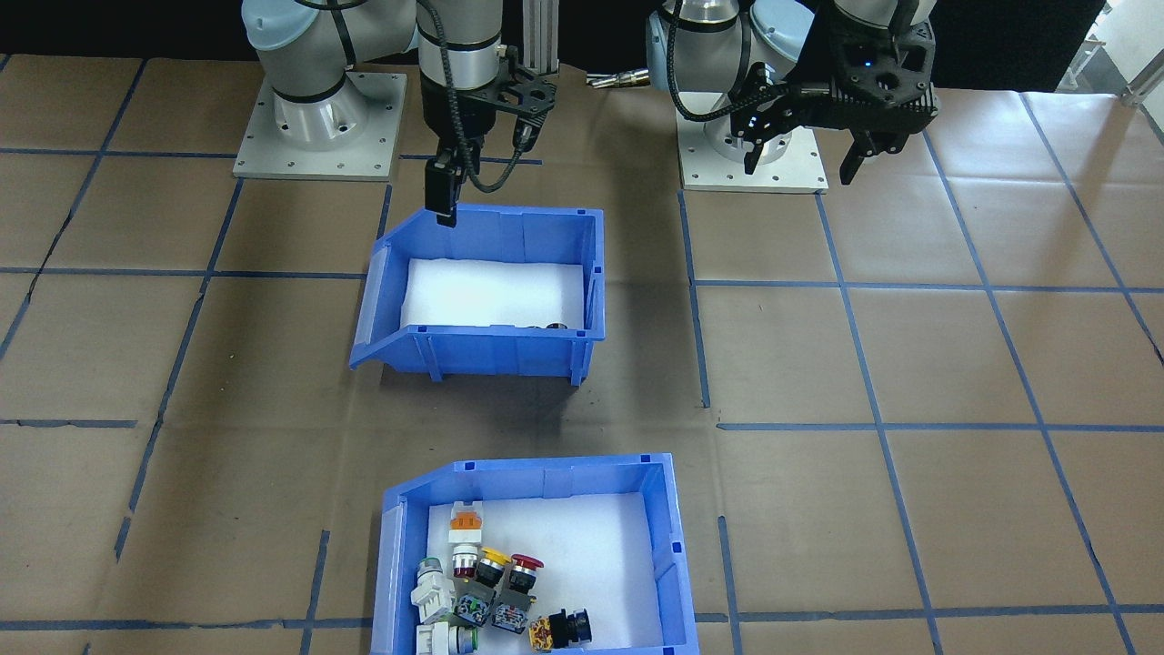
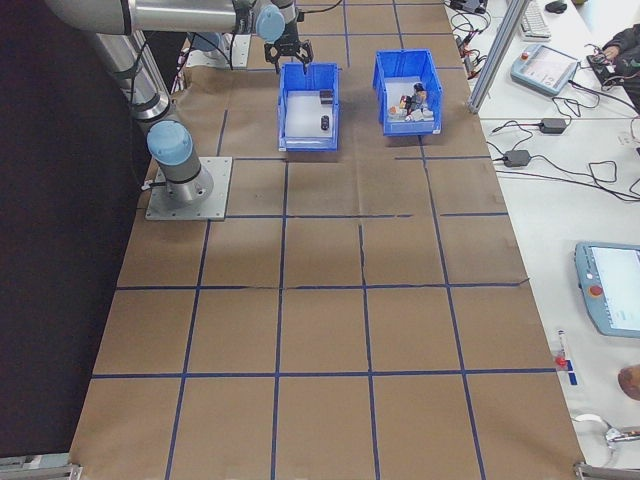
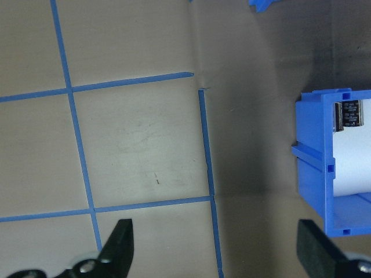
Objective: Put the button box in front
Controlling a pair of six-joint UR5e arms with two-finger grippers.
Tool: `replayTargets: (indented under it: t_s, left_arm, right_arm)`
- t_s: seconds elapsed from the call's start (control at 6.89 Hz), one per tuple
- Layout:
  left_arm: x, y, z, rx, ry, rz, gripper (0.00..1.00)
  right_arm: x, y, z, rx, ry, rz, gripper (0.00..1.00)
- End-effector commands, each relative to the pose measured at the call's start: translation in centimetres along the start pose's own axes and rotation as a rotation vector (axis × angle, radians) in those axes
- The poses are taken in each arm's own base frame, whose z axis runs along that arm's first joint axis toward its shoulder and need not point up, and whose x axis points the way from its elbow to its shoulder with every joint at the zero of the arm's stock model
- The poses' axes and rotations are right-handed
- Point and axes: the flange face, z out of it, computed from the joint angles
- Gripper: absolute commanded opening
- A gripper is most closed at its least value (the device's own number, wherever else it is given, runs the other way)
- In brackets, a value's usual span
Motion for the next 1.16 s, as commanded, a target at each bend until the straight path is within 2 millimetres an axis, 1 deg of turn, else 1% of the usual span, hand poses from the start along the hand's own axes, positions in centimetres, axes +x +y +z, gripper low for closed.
replayTargets:
  t_s: [0.0, 0.15, 0.29, 0.44, 0.58, 0.73, 0.87, 1.02]
  left_arm:
    - [0.0, 0.0, 0.0, 0.000, -0.002, 0.001, 1.00]
    - [0.0, 0.0, 0.0, 0.000, -0.002, 0.001, 1.00]
    - [0.0, 0.0, -0.1, 0.006, -0.004, 0.002, 1.00]
    - [0.0, 0.0, -0.1, 0.007, -0.004, 0.002, 1.00]
    - [0.0, 0.0, -0.2, 0.009, -0.004, 0.002, 1.00]
    - [0.0, 0.1, -0.2, 0.009, -0.006, 0.004, 1.00]
    - [0.0, 0.1, -0.2, 0.009, -0.006, 0.005, 1.00]
    - [0.0, 0.1, -0.2, 0.009, -0.006, 0.005, 1.00]
  right_arm:
    - [7.6, 6.6, -3.0, 0.059, 0.019, 0.308, 1.00]
    - [11.4, 10.6, -3.5, 0.074, 0.014, 0.515, 1.00]
    - [14.0, 13.5, -3.8, 0.133, -0.018, 0.731, 1.00]
    - [15.2, 14.1, -4.3, 0.152, -0.022, 0.949, 1.00]
    - [16.9, 13.7, -4.6, 0.150, -0.035, 1.131, 1.00]
    - [19.6, 12.9, -4.8, 0.137, -0.063, 1.261, 1.00]
    - [20.7, 11.1, -5.5, 0.083, -0.092, 1.288, 1.00]
    - [21.3, 10.0, -6.1, 0.003, -0.052, 1.259, 1.00]
